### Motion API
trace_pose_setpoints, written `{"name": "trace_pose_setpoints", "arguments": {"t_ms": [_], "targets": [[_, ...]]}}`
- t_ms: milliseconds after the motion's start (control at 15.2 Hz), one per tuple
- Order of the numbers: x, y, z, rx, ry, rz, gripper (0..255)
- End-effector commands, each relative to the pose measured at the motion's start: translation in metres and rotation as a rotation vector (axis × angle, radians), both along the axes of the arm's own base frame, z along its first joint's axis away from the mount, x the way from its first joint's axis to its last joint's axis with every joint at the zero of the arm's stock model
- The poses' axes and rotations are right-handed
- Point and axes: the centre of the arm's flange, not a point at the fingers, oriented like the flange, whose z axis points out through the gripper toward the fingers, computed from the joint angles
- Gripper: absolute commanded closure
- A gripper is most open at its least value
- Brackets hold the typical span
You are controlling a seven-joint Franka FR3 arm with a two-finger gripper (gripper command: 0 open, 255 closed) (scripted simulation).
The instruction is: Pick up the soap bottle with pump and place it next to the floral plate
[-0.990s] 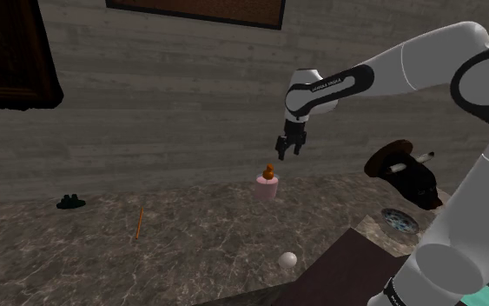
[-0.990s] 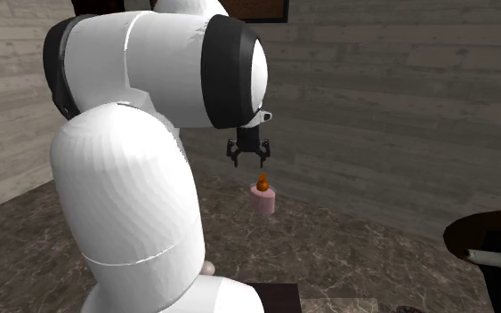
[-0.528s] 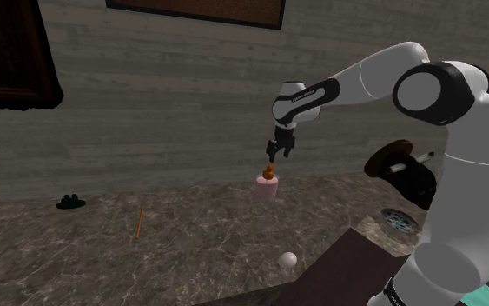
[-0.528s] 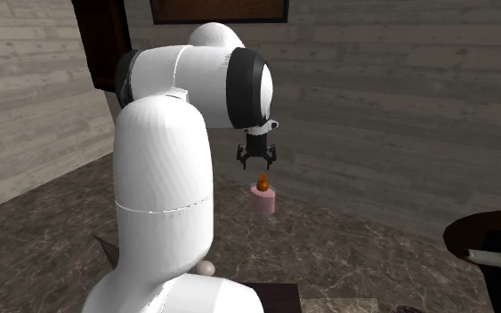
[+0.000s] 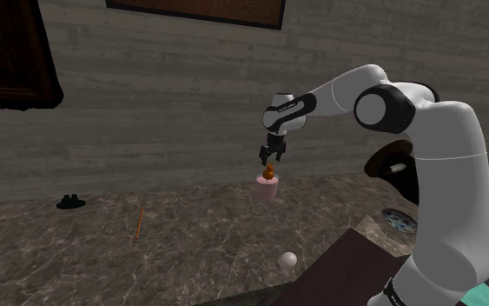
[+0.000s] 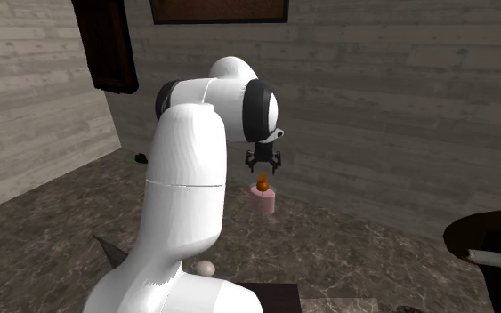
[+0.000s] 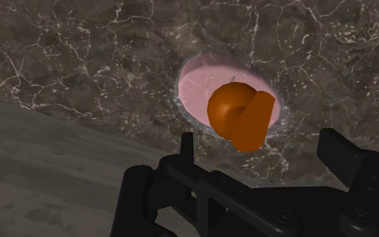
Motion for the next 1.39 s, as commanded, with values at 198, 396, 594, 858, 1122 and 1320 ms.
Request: {"name": "trace_pose_setpoints", "arguments": {"t_ms": [198, 396, 594, 858, 1122, 1320], "targets": [[0.002, 0.000, -0.028, 0.001, -0.001, 0.000, 0], [0.002, 0.000, -0.036, 0.001, -0.001, 0.000, 0], [0.002, 0.000, -0.036, 0.001, -0.001, 0.000, 0], [0.002, 0.000, -0.036, 0.001, -0.001, 0.000, 255], [0.002, 0.000, -0.036, 0.001, -0.001, 0.000, 255], [0.002, 0.000, -0.036, 0.001, -0.001, 0.000, 255]]}}
